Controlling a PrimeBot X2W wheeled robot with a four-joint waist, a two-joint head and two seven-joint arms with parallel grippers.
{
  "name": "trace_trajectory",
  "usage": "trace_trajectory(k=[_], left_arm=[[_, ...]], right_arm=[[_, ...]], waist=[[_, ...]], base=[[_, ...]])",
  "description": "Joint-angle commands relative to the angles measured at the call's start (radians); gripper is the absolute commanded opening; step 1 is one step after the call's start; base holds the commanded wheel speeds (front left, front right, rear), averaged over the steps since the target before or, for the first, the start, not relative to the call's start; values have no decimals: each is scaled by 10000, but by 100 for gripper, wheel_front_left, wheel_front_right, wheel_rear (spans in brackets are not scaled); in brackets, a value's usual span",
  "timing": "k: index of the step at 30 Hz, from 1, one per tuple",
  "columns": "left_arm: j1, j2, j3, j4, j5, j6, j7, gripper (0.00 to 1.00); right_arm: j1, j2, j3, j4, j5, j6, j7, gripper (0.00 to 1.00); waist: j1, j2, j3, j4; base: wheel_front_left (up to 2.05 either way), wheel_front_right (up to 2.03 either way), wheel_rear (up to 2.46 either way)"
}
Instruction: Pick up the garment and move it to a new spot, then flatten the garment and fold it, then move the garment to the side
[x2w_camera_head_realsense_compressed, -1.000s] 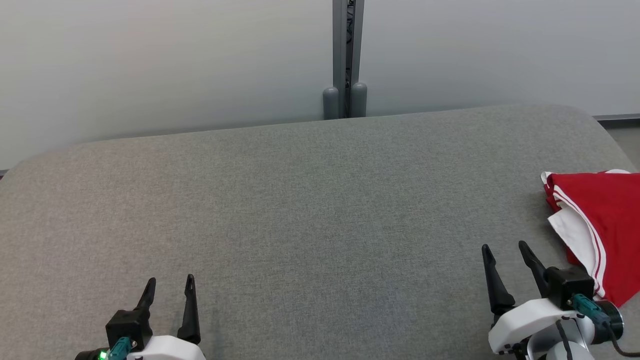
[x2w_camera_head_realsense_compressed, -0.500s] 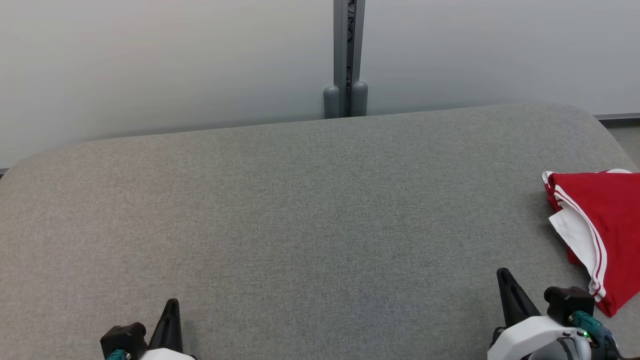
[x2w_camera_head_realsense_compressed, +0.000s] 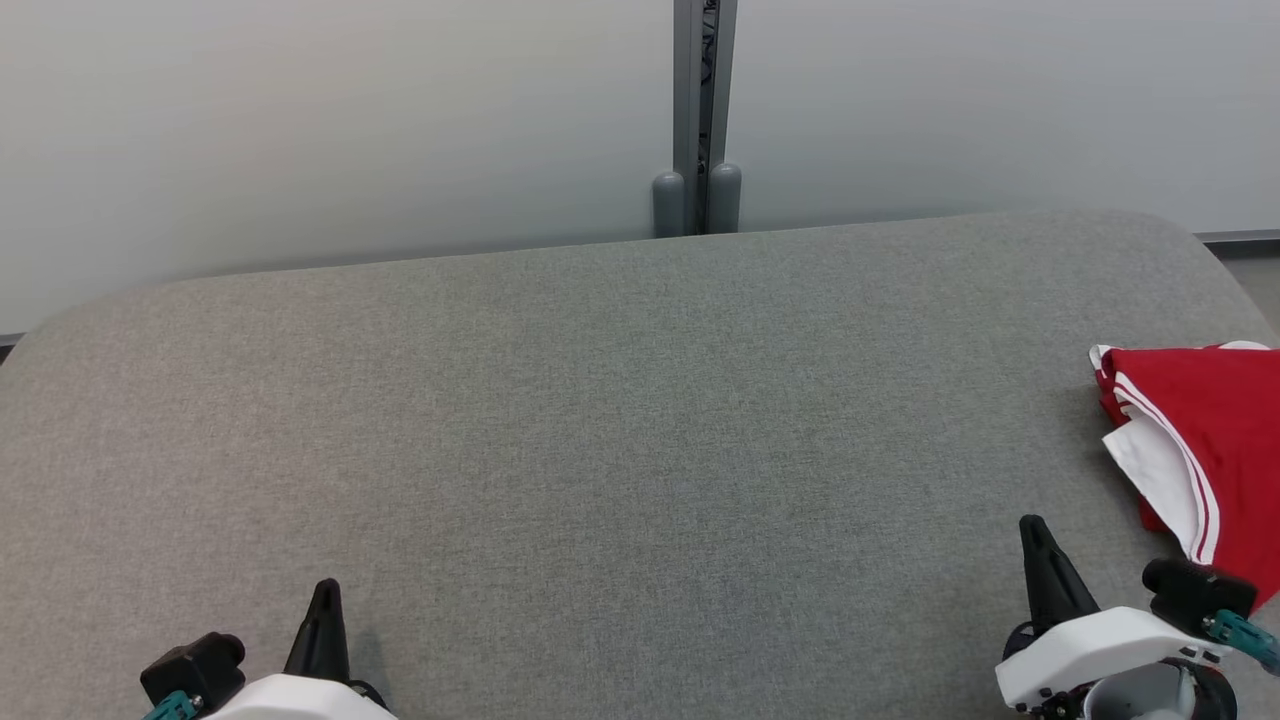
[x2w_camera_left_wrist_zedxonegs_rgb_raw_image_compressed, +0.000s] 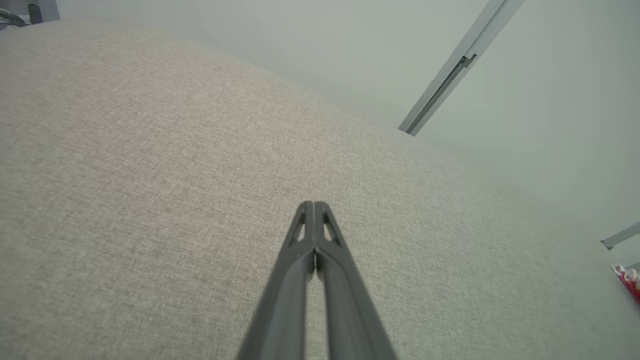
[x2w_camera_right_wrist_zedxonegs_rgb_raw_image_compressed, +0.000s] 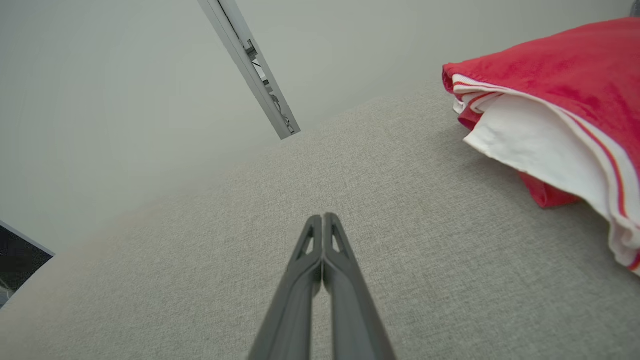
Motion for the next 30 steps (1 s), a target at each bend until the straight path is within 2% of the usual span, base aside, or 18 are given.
trace_trajectory(k=[1, 30], left_arm=[[-281, 63, 82, -198, -253, -86, 32, 0], [-541, 97, 535, -895, -4237, -591, 1076, 0]], right_arm=[[-102, -80, -53, -238, 285, 0, 62, 0], [23, -131, -515, -1105, 4516, -1, 1111, 0]], waist=[[0, 0, 0, 3], [0, 0, -10, 146]], base=[[0, 0, 0], [0, 0, 0]])
